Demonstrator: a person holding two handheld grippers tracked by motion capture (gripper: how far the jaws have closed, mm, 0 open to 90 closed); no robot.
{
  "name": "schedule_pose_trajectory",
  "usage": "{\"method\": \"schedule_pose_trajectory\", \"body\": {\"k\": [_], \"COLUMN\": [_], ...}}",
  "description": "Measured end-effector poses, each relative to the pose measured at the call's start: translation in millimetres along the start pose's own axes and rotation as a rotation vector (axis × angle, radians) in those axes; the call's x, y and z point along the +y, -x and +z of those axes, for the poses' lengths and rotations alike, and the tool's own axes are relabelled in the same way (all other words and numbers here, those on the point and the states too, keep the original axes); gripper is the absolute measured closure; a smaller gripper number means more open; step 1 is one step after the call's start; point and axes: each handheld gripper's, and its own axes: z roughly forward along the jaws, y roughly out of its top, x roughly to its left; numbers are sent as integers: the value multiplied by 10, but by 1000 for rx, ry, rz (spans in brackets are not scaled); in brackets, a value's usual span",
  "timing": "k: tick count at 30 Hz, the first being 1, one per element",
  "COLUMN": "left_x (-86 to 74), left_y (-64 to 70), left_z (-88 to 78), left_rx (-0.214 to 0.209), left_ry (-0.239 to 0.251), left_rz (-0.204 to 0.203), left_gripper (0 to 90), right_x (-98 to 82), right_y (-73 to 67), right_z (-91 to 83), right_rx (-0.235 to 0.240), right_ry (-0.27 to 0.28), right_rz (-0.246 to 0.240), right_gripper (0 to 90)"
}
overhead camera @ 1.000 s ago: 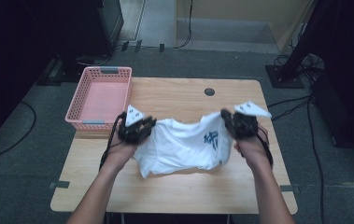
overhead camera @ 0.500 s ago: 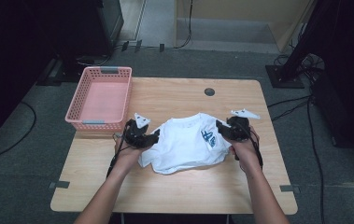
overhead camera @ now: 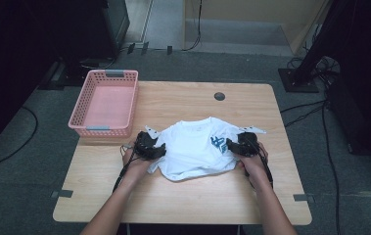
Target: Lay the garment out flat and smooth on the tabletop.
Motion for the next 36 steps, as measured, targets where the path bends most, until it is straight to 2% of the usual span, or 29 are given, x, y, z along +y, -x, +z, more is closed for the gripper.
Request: {"method": "schedule_pose_trajectory", "body": {"k": [3, 4, 6, 7, 9, 11, 13, 16, 18, 19, 21, 23, 24, 27, 30, 34, 36], "left_x": [57, 82, 124, 139, 149, 126, 74, -47, -131, -162, -198, -194, -179, -116, -35, 84, 121], "left_y": [-50, -77, -111, -106, -55, 21, 96, 205, 260, 274, 270, 230, 214, 167, 118, 72, 71], "left_z": [116, 135, 93, 38, -82, -196, -291, -365, -359, -336, -274, -229, -207, -125, -27, 97, 63], "left_rx": [79, 105, 109, 99, 48, -14, -101, -201, -216, -212, -200, -198, -182, -125, -76, 17, 20], "left_ry": [26, 28, 53, 71, 96, 100, 83, 46, 27, 12, -13, -9, -4, 8, 11, 14, 22], "left_rz": [-47, -76, -123, -126, -88, -38, 6, 77, 125, 140, 137, 105, 96, 68, 34, -8, -28], "left_gripper": [371, 362, 358, 358, 351, 333, 332, 327, 327, 327, 328, 323, 323, 323, 323, 322, 320], "right_x": [40, 58, 89, 97, 106, 99, 82, 19, -35, -61, -103, -127, -134, -118, -78, 2, 52], "right_y": [32, 39, 48, 47, 40, 21, 2, -44, -69, -77, -71, -46, -30, 10, 26, 24, 23], "right_z": [60, 77, 90, 70, -5, -97, -181, -259, -279, -279, -252, -202, -174, -124, -58, 53, 56], "right_rx": [-28, -43, -62, -60, -31, -3, 13, 48, 63, 66, 60, 44, 37, 28, -17, -78, -72], "right_ry": [13, 13, 7, 16, 46, 77, 90, 58, 21, 10, -15, -33, -43, -14, 4, 16, 14], "right_rz": [12, 21, 31, 34, 37, 34, 28, -2, -33, -46, -59, -59, -52, -40, -35, -44, -11], "right_gripper": [377, 355, 325, 322, 314, 312, 309, 306, 303, 302, 301, 298, 297, 301, 301, 289, 284]}}
